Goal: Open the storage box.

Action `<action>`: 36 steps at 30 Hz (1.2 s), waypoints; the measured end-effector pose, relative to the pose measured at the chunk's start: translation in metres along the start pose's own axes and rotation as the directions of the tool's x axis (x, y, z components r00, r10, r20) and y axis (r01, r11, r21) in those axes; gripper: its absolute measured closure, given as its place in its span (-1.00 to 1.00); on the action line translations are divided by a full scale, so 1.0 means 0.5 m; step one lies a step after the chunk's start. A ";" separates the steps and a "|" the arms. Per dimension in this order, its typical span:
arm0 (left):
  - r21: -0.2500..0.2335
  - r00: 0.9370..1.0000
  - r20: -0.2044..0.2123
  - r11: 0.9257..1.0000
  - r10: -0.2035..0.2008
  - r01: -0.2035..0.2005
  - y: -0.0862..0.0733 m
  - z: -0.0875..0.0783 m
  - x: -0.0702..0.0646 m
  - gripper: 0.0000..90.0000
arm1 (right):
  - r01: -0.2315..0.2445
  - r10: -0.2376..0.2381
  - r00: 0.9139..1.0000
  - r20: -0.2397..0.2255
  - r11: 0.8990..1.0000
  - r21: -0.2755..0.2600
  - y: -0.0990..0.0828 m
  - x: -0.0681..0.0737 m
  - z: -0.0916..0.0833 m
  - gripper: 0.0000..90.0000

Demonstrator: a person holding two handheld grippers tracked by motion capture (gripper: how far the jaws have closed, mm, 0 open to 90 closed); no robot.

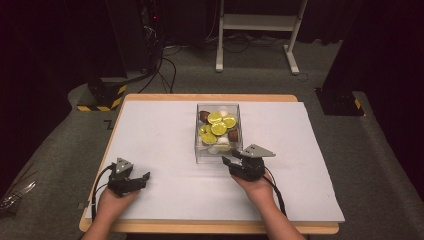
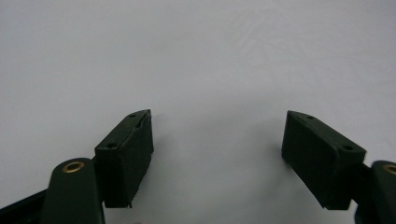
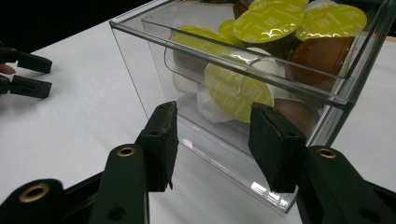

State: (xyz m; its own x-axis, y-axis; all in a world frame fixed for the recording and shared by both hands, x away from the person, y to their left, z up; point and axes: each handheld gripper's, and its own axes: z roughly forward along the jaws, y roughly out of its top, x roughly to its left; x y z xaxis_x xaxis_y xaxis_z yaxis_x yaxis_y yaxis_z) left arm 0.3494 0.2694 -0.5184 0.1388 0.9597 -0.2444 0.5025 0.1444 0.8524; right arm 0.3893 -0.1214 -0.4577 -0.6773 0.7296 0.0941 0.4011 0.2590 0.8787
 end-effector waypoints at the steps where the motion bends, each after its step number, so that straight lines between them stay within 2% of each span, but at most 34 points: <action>1: 0.003 1.000 0.000 1.000 0.004 -0.004 0.000 0.000 0.001 -0.44 | -0.002 0.002 1.000 0.000 1.000 -0.001 0.001 -0.001 0.001 0.18; 12: -0.001 1.000 0.001 1.000 -0.005 0.005 0.000 0.000 0.000 -0.44 | -0.015 0.015 1.000 0.001 1.000 -0.005 0.001 -0.018 0.015 0.22; 15: 0.008 1.000 0.000 1.000 0.008 -0.008 0.000 -0.001 0.001 -0.44 | -0.022 0.022 1.000 0.000 1.000 -0.004 0.001 -0.018 0.020 0.21; 17: -0.001 1.000 0.000 1.000 -0.004 0.004 0.000 0.000 0.000 -0.44 | -0.026 0.026 1.000 0.000 1.000 -0.003 0.002 -0.021 0.024 0.19; 28: 0.002 1.000 0.000 1.000 0.003 -0.003 0.000 0.000 0.000 -0.44 | -0.053 0.051 0.997 -0.059 0.998 -0.032 0.006 -0.030 0.031 0.32; 36: 0.001 1.000 0.000 1.000 -0.001 0.001 0.000 0.000 0.000 -0.44 | -0.038 0.035 0.997 -0.071 0.998 -0.043 0.008 -0.030 0.034 0.42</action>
State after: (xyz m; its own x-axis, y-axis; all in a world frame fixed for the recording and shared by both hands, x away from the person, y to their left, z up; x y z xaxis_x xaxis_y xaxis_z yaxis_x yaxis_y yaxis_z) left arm 0.3494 0.2693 -0.5184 0.1383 0.9594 -0.2458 0.5033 0.1457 0.8518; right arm 0.4116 -0.1208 -0.4635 -0.7052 0.6913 0.1576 0.3997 0.2040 0.8937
